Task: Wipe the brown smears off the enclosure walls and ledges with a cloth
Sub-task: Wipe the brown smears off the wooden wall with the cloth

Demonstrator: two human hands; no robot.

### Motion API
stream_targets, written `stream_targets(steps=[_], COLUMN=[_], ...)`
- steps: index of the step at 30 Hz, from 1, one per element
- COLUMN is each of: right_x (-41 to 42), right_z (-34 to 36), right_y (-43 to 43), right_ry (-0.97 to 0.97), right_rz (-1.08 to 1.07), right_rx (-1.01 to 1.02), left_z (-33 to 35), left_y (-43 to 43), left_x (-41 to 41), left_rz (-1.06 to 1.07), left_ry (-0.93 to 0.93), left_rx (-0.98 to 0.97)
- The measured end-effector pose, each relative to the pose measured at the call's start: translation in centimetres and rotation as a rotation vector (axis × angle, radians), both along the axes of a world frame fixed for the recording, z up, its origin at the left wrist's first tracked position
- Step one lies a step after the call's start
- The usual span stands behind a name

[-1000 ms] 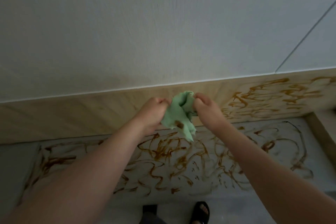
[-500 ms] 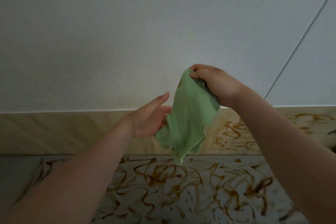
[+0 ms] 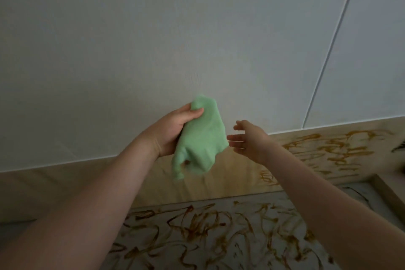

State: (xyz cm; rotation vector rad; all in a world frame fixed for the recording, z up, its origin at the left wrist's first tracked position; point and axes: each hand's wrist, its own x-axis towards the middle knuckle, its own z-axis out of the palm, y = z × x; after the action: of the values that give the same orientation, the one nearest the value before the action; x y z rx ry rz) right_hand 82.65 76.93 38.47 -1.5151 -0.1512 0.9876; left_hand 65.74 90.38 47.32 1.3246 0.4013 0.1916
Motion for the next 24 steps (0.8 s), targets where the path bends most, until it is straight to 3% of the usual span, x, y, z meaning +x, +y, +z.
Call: stream_targets(steps=[3, 7, 11, 13, 18, 24], right_x=[-2.0, -3.8, -4.3, -3.8, -2.4, -1.2], right_z=[0.5, 2.9, 4.3, 4.1, 4.9, 6.6], right_y=[0.6, 1.1, 1.7, 2.0, 2.0, 1.8], right_ry=[0.141, 0.290, 0.230, 0.114, -0.396, -0.679], right_rz=[-0.039, 0.092, 0.124, 0.103, 0.155, 0.263], right_rx=[0.106, 0.319, 0.477, 0.447, 0.239, 0.128], left_z=[0.1, 0.0, -0.4, -0.4, -0.7, -0.7], left_y=[0.4, 0.4, 1.0, 1.6, 3.5, 4.7], left_x=[0.1, 0.1, -0.1, -0.3, -1.3, -1.8], left_rz=[0.062, 0.131, 0.193, 0.252, 0.346, 0.400], left_ry=[-0.044, -0.080, -0.059, -0.018, 0.174, 0.175], left_rx=[-0.013, -0.023, 0.014, 0.063, 0.274, 0.346])
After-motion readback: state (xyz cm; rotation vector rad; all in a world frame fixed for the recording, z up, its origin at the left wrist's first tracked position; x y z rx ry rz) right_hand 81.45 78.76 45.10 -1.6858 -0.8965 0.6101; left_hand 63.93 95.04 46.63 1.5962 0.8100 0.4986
